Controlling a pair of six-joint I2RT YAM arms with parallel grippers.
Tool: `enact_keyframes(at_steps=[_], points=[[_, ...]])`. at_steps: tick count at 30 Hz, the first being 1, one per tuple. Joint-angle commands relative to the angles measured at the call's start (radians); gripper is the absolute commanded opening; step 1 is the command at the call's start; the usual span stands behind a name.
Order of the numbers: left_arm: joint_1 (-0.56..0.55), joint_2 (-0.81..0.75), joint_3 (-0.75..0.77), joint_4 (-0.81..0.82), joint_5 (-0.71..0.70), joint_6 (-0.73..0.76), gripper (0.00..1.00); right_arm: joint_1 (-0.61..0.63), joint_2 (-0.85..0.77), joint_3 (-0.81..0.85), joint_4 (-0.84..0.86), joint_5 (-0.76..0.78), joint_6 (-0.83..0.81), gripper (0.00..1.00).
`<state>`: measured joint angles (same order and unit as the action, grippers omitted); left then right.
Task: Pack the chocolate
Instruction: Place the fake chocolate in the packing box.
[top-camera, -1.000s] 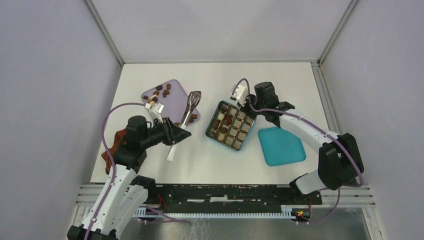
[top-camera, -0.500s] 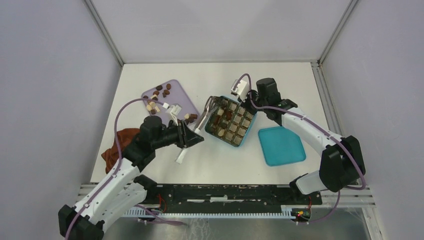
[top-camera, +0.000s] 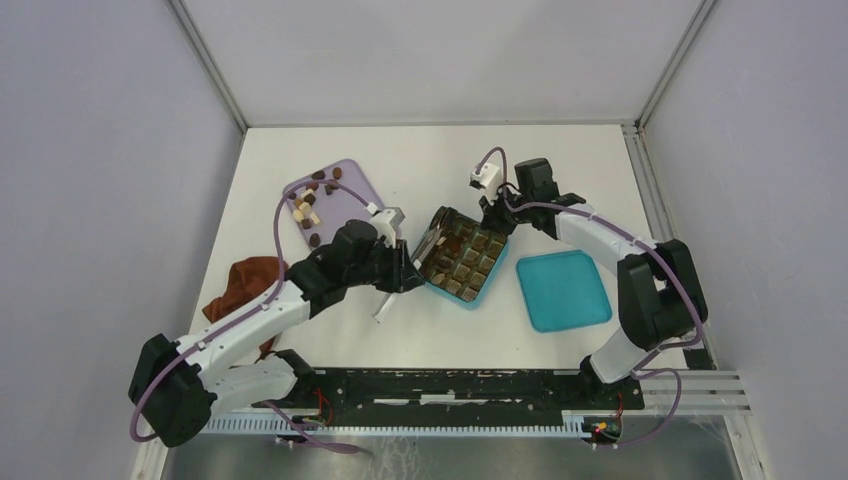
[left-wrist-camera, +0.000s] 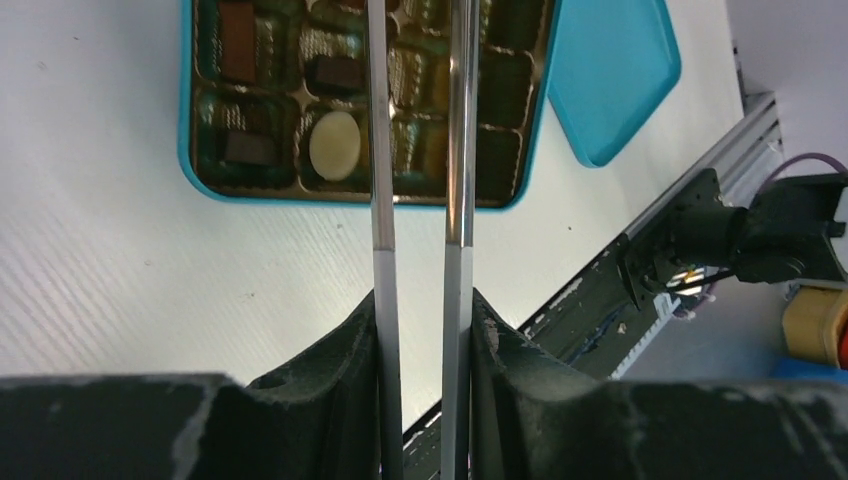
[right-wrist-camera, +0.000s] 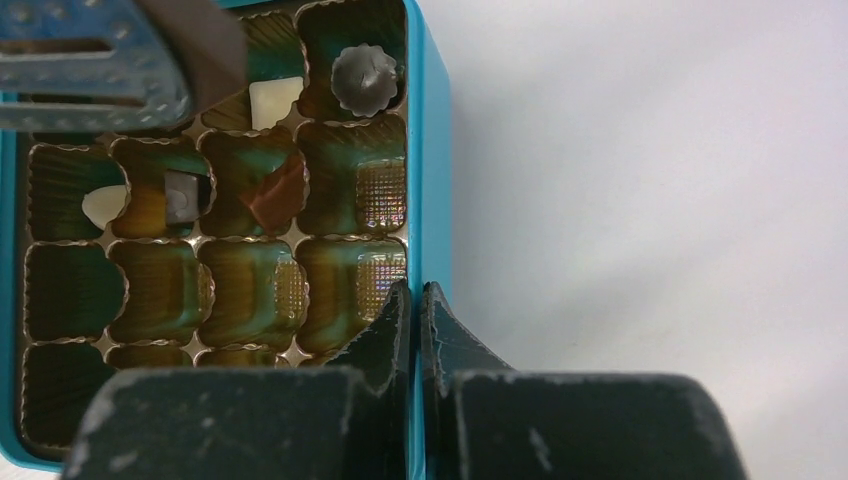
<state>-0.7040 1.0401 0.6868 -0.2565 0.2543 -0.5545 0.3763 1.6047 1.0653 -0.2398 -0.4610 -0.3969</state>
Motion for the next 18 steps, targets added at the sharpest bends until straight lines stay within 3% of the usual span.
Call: enact_keyframes(at_steps=[1,10,18], points=[[-0.013,0.063,0.116,-0.04,-0.128,0.059,0.02,-0.007,0.045,0.016,0.068,-0.12,0.069,0.0],[-0.048,0.184,0.226,-0.151,-0.133,0.056,0.02,-0.02,0.109,0.028,0.064,-0.129,0.096,0.0],[-0.098,0.271,0.303,-0.245,-0.172,0.051,0.03,-0.035,0.158,0.035,0.044,-0.149,0.089,0.07]])
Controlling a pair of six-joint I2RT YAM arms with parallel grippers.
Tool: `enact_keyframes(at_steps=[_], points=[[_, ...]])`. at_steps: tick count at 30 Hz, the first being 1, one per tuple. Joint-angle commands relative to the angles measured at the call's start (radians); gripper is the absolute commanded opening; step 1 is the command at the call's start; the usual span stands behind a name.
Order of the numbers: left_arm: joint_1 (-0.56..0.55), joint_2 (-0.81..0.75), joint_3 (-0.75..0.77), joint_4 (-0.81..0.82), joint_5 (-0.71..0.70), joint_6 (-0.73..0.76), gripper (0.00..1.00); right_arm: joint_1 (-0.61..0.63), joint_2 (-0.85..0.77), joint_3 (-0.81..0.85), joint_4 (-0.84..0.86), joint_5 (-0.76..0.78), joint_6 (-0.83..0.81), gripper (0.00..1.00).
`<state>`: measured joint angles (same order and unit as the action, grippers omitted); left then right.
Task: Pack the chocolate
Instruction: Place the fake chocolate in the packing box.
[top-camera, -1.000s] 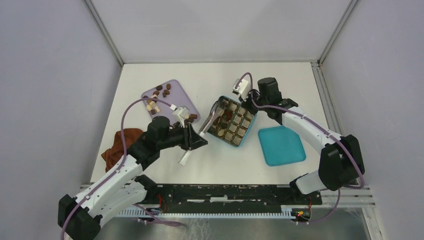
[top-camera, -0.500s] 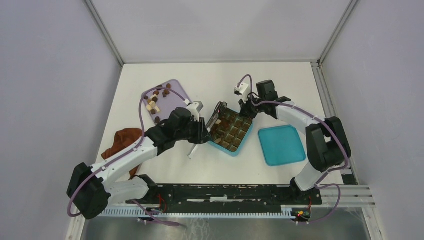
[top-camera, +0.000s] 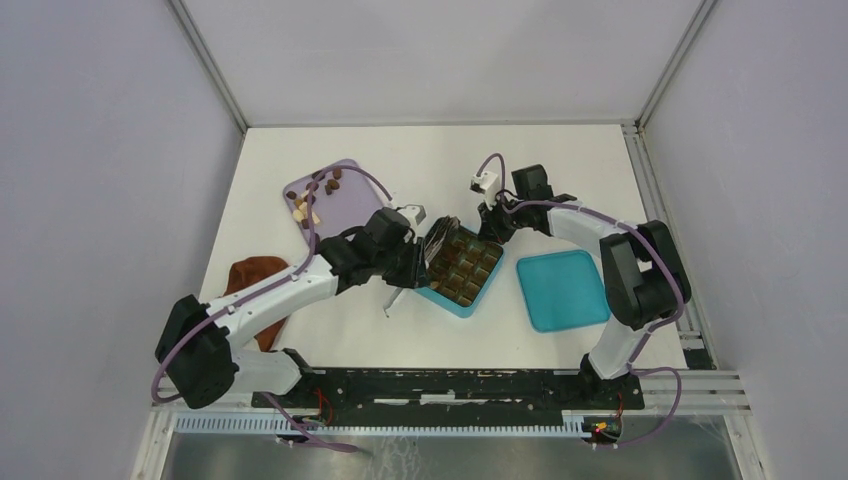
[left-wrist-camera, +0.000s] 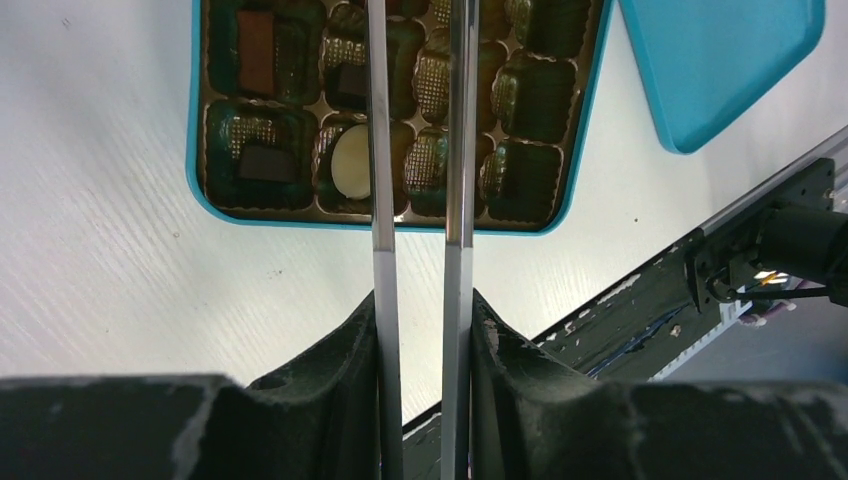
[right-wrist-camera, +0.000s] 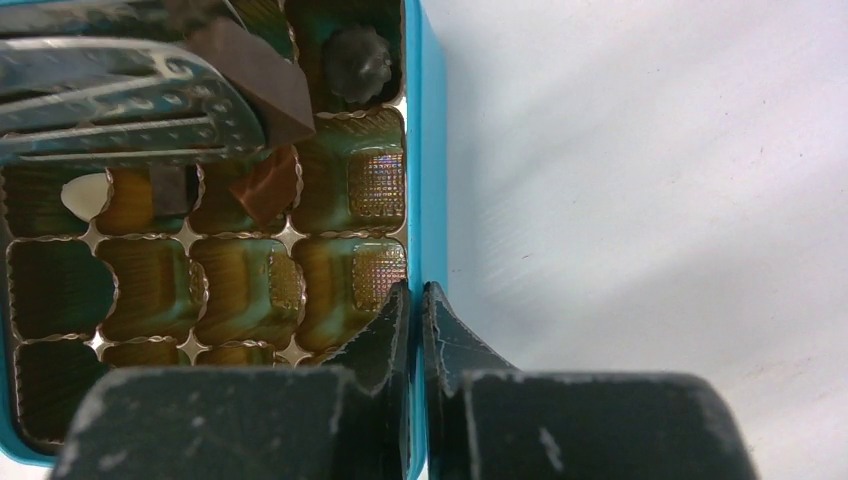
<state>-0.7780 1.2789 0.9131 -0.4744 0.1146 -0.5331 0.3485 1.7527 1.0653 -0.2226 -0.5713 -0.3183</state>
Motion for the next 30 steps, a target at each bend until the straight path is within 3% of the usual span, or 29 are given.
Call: enact_keyframes(at_steps=[1,17,30], points=[[-0.031,0.046,0.092,-0.039,-0.041,0.03,0.03,-0.008,0.014,0.035,0.026,-0.041,0.009,0.09],[-0.105,0.172,0.229,-0.196,-0.151,0.021,0.08,-0.031,-0.024,0.038,0.012,-0.059,-0.001,0.49],[-0.109,0.213,0.261,-0.202,-0.145,0.026,0.24,-0.052,-0.085,0.027,0.008,-0.084,-0.001,0.6]])
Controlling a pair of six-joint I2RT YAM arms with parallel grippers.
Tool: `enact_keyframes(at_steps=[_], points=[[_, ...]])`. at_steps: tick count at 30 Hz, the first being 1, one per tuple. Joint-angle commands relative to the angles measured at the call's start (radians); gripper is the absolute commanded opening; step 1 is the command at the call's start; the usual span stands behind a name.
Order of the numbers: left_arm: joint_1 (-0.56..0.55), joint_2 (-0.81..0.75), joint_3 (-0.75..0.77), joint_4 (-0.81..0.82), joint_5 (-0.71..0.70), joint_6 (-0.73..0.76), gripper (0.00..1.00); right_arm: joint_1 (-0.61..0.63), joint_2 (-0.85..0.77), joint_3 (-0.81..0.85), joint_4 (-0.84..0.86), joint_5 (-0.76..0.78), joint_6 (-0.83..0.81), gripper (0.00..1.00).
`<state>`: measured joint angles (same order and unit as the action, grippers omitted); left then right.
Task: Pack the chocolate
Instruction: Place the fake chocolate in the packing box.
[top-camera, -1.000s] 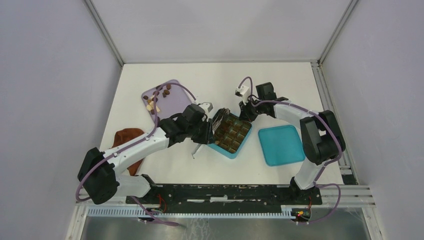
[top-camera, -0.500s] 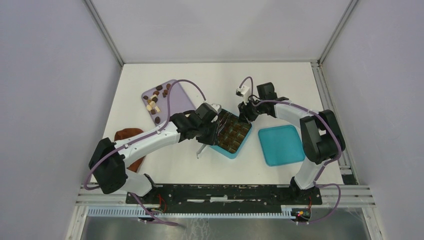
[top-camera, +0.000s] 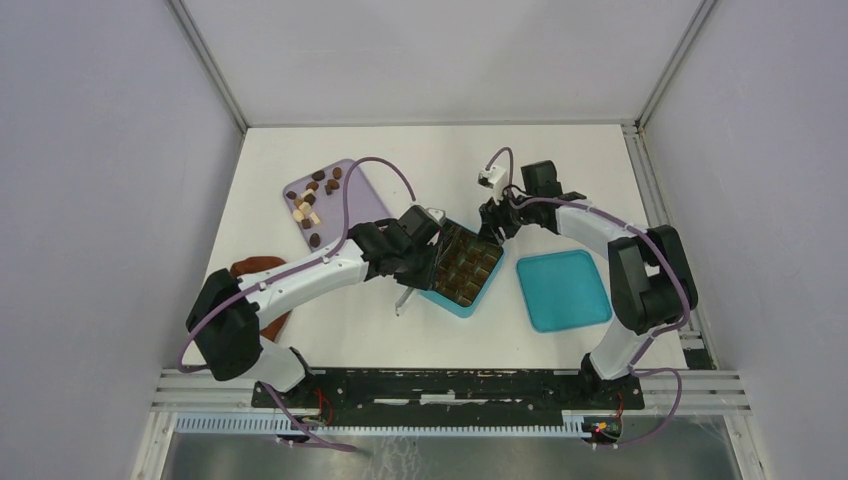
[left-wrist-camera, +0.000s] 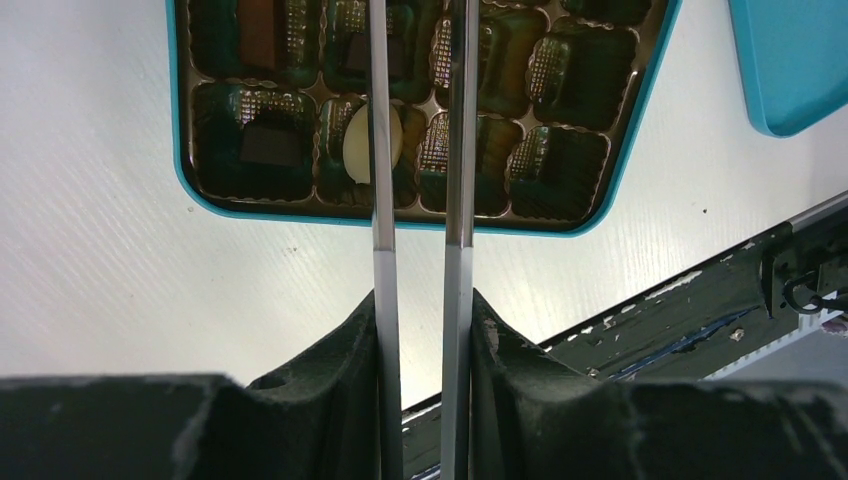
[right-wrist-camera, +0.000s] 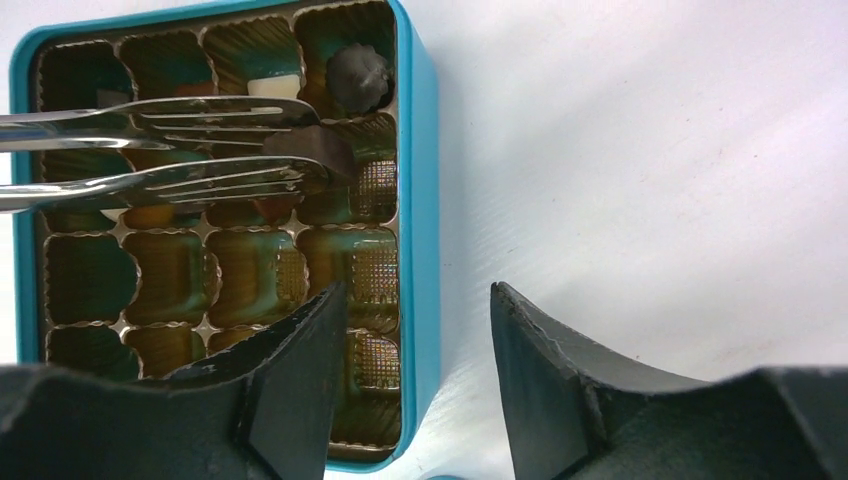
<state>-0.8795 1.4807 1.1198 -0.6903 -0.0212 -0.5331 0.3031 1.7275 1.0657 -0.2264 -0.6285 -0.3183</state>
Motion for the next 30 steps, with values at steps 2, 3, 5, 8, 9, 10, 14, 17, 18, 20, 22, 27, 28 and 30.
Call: enact_keyframes(at_steps=[2,3,5,8,9,10,14,17,18,20,22,27,28,30], points=[[-0.009,0.017,0.06,0.012,-0.006,0.027,0.28,-0.011,-0.071,0.022,0.012,-0.028,-0.003,0.61],[-0.009,0.022,0.062,0.011,-0.005,0.027,0.3,-0.012,-0.076,0.02,0.012,-0.03,-0.003,0.62],[-0.009,0.03,0.066,0.008,-0.005,0.028,0.31,-0.016,-0.086,0.019,0.011,-0.034,-0.004,0.62],[-0.009,0.041,0.07,0.006,-0.004,0.028,0.35,-0.021,-0.098,0.019,0.007,-0.043,-0.005,0.62],[-0.008,0.044,0.072,0.006,-0.006,0.028,0.36,-0.023,-0.103,0.019,0.006,-0.045,-0.005,0.62],[-0.009,0.044,0.072,0.006,-0.008,0.028,0.37,-0.027,-0.108,0.018,0.003,-0.047,-0.005,0.63],[-0.009,0.037,0.072,0.006,-0.019,0.02,0.4,-0.03,-0.136,0.016,-0.001,-0.052,-0.007,0.64],[-0.009,0.025,0.074,0.006,-0.023,0.016,0.43,-0.032,-0.16,0.013,-0.002,-0.053,-0.007,0.66],[-0.009,0.022,0.074,0.006,-0.022,0.015,0.43,-0.032,-0.167,0.013,-0.002,-0.054,-0.007,0.66],[-0.01,0.013,0.076,0.004,-0.027,0.015,0.43,-0.033,-0.179,0.013,-0.003,-0.056,-0.008,0.67],[-0.009,-0.002,0.08,0.002,-0.037,0.013,0.42,-0.035,-0.197,0.015,-0.007,-0.058,-0.01,0.67],[-0.004,-0.097,0.077,0.021,-0.057,-0.004,0.39,-0.055,-0.27,0.028,-0.019,-0.085,-0.027,0.67],[0.001,-0.117,0.077,0.023,-0.061,-0.004,0.39,-0.06,-0.286,0.03,-0.022,-0.101,-0.033,0.67],[0.024,-0.152,0.078,0.02,-0.062,0.002,0.39,-0.066,-0.33,0.034,-0.035,-0.132,-0.05,0.67]])
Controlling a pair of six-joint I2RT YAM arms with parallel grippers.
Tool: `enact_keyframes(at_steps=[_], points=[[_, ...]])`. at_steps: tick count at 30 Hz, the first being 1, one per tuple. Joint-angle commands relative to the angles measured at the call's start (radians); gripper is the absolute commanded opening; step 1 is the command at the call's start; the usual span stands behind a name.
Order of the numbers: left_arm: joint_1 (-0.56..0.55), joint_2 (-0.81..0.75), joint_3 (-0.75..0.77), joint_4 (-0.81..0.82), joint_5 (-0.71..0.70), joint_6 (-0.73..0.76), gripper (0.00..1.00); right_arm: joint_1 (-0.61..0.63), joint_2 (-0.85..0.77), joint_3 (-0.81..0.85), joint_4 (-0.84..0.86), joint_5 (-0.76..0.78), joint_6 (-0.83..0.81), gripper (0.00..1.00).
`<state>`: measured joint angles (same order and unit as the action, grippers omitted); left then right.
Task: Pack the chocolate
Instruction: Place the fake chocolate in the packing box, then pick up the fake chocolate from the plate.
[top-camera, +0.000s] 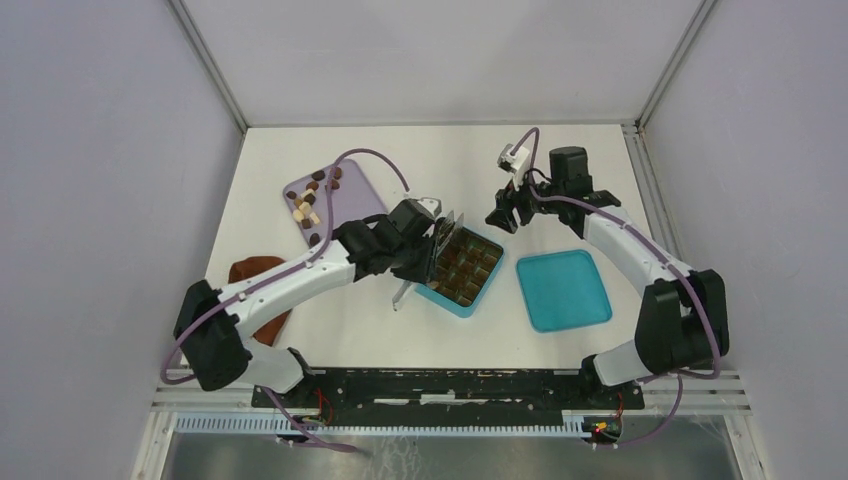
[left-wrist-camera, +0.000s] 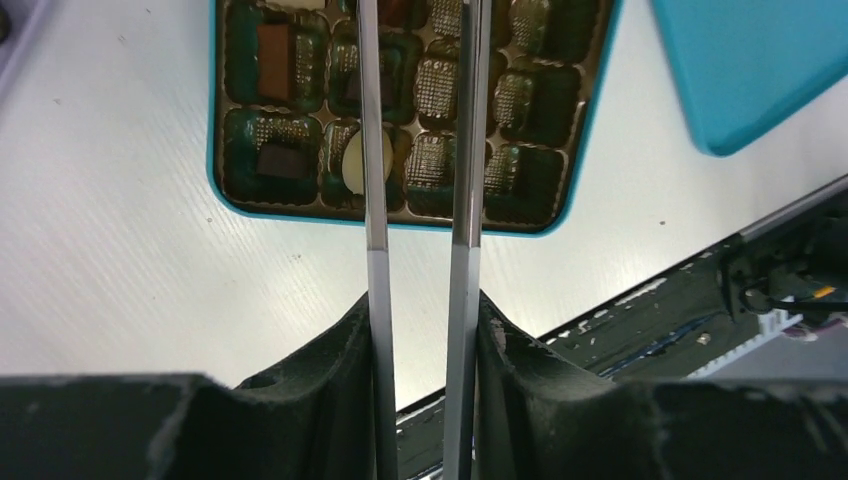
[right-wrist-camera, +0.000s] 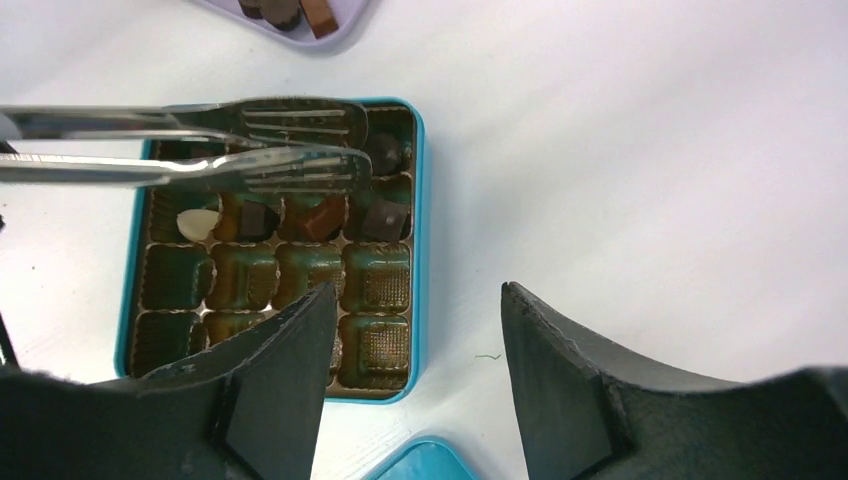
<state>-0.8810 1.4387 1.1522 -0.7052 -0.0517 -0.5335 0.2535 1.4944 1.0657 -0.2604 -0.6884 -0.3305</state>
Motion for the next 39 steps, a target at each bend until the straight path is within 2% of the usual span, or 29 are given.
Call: enact_keyframes(at_steps=[1,3,7,12,15,20,27,39], points=[[0.048,-0.136,0.044,0.036,-0.025,0.008,0.39,-0.016,-0.115,0.036,-0.01,-0.091,-0.046,0.67],[0.113,-0.182,0.027,0.048,0.002,0.026,0.39,-0.017,-0.154,0.035,-0.02,-0.137,-0.048,0.67],[0.314,-0.284,-0.033,0.089,0.13,0.052,0.39,-0.016,-0.208,0.025,-0.014,-0.214,-0.03,0.67],[0.521,-0.383,-0.107,0.049,0.175,0.102,0.41,-0.016,-0.258,-0.059,0.078,-0.254,-0.002,0.68],[0.637,-0.377,-0.145,0.017,0.206,0.165,0.42,-0.016,-0.248,-0.091,0.075,-0.259,-0.022,0.68],[0.823,-0.283,-0.181,0.041,0.278,0.232,0.42,-0.017,-0.219,-0.108,0.046,-0.254,-0.063,0.68],[0.872,-0.06,-0.045,0.011,0.178,0.251,0.41,-0.016,-0.168,-0.1,0.013,-0.261,-0.077,0.68],[0.872,0.226,0.211,-0.104,0.161,0.299,0.42,-0.017,-0.134,-0.097,-0.013,-0.266,-0.093,0.68]])
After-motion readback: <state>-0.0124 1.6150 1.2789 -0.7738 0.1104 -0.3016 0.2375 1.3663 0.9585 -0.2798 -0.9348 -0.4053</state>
